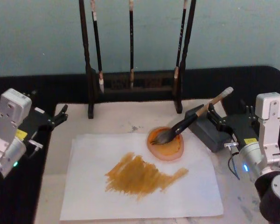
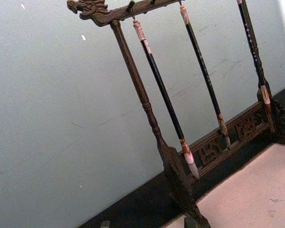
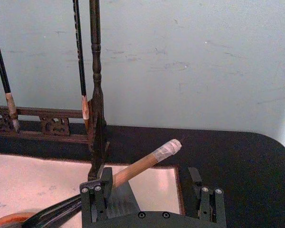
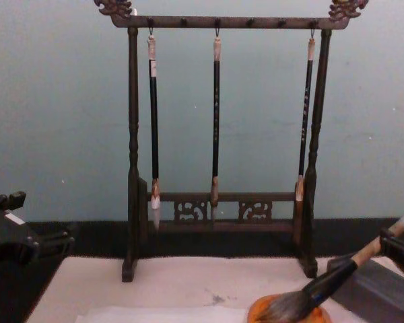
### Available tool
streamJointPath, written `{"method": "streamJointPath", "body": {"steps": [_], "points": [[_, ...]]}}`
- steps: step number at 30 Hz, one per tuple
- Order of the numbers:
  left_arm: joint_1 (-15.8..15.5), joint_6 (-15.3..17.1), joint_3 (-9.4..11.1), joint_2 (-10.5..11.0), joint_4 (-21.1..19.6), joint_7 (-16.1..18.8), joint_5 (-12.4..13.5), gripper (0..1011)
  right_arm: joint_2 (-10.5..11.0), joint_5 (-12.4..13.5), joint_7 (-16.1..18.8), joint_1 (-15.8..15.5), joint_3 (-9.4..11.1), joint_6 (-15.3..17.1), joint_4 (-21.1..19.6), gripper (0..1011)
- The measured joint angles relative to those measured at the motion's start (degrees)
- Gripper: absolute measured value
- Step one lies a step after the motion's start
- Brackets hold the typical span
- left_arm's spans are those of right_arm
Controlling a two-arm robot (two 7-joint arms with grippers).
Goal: Pick up the brush from the inkstone, write on the paper, then place the brush back to its original position.
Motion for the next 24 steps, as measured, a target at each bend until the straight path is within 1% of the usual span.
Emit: {"method": "streamJointPath", "body": {"steps": [24], "points": [[0.0, 0.0, 0.0, 0.0, 0.0, 0.0, 0.0, 1010, 0.0, 0.0, 0.0, 0.0, 0.0, 0.0, 0.0, 1000]]}}
